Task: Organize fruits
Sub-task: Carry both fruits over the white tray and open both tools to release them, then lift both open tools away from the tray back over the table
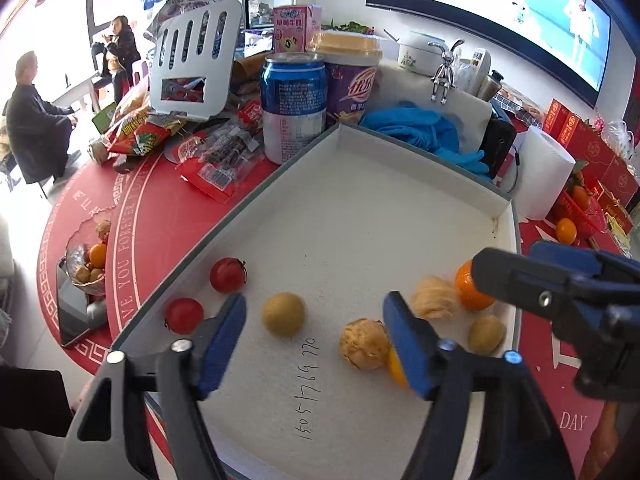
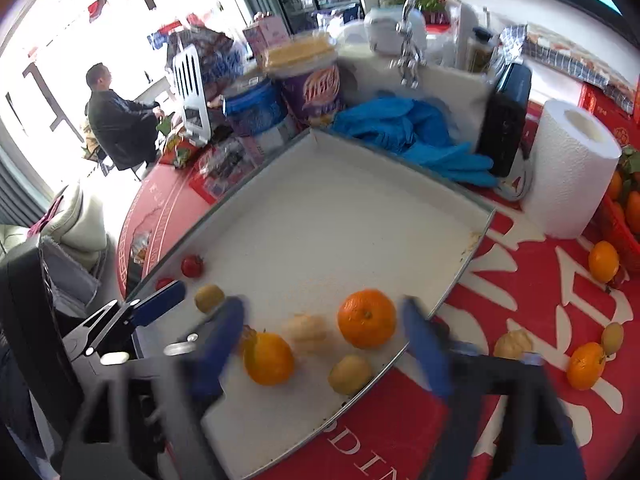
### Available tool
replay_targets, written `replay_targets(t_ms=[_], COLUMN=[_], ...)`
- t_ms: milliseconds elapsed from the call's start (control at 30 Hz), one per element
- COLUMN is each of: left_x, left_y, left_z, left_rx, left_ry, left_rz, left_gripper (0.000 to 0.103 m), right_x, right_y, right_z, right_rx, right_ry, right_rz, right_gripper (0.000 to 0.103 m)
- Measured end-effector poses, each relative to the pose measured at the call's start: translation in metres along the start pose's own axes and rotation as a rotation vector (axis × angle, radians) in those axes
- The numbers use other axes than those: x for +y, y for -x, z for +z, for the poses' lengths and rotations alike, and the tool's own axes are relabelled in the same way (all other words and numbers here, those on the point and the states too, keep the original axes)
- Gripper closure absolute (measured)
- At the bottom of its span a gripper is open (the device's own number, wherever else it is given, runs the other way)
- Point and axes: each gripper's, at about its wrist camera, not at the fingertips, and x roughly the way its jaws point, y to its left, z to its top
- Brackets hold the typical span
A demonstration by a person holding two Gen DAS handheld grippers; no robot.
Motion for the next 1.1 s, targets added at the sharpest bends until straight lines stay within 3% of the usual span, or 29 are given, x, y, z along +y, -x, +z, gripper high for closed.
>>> replay_targets(t_ms=[500,533,567,667,833,1100], left_x=[-0.011,-0.013,-0.015,-0.02,-0.032,-0.074], left_y=[0.003,0.003,0.003,0.004,0.01,0.029], left_z=[-0.001,-0.001,0.0,0.0,0.001,-0.002], left_rx=[0.007,0.007,0.008,0.01,0.009,-0.003], left_ry=[-0.021,-0.024,-0.027,-0.034,-0.055,-0.152], left_rz=[0.003,0.004,0.004,-0.001,-0.022,-0.129], left_gripper=[0.024,0.024,0.024,0.024,0.023,0.023], right_x=[-0.027,-0.03,-0.032,-0.037,-0.052,-0.109], right_y=[0.018,0.019,0.019,0.025,0.033,0.053], right_z=[-0.005,-0.006,-0.006,-0.01,-0.022,-0.065], right_rx=[-0.009,-0.005,-0.005,-0.015,-0.006,0.032], right_ry=[-0.072,-0.075,-0.077,-0.075,-0.073,-0.154], right_rz=[-0.032,-0.033,-0.031,-0.05,-0.117,-0.273], right_gripper=[0.016,0.003,0.0,0.0,0.0,0.0])
